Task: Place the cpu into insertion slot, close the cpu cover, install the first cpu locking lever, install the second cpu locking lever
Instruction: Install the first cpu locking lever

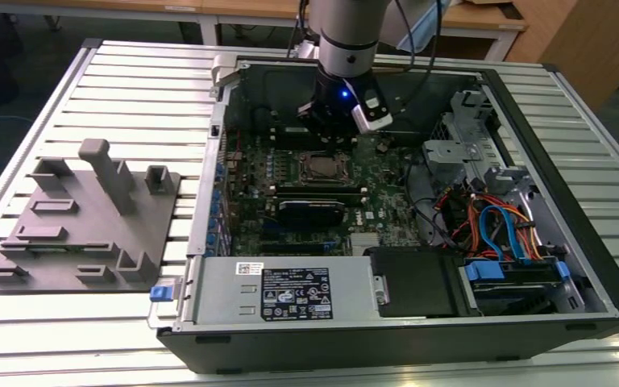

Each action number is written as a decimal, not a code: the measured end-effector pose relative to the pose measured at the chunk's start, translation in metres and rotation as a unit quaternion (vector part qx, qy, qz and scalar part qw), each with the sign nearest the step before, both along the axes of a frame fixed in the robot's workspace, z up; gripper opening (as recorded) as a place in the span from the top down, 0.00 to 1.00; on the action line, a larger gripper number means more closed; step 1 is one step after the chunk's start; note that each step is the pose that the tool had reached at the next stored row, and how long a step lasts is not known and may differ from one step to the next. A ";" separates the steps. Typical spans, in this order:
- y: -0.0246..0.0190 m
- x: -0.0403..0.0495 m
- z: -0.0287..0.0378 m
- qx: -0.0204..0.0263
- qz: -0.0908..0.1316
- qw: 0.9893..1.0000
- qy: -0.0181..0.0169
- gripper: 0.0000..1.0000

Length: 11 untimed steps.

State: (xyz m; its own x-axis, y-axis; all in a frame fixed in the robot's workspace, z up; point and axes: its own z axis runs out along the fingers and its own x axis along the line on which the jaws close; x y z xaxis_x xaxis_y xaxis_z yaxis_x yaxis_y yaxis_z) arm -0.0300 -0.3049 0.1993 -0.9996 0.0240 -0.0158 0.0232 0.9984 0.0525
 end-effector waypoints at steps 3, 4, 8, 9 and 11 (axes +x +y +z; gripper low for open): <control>0.0000 0.0000 0.0013 0.000 0.000 1.000 0.000 0.90; 0.0001 0.0000 0.0013 0.000 0.000 1.000 0.000 0.90; 0.0000 0.0002 0.0011 -0.002 0.000 1.000 0.000 0.90; 0.0000 0.0003 0.0008 -0.002 0.000 1.000 0.000 0.90; 0.0000 0.0005 0.0000 -0.002 0.000 1.000 0.000 0.90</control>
State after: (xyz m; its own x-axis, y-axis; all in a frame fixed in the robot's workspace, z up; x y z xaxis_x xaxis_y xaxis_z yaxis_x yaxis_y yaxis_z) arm -0.0295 -0.3049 0.1993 -0.9996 0.0247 -0.0159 0.0240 0.9986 0.0475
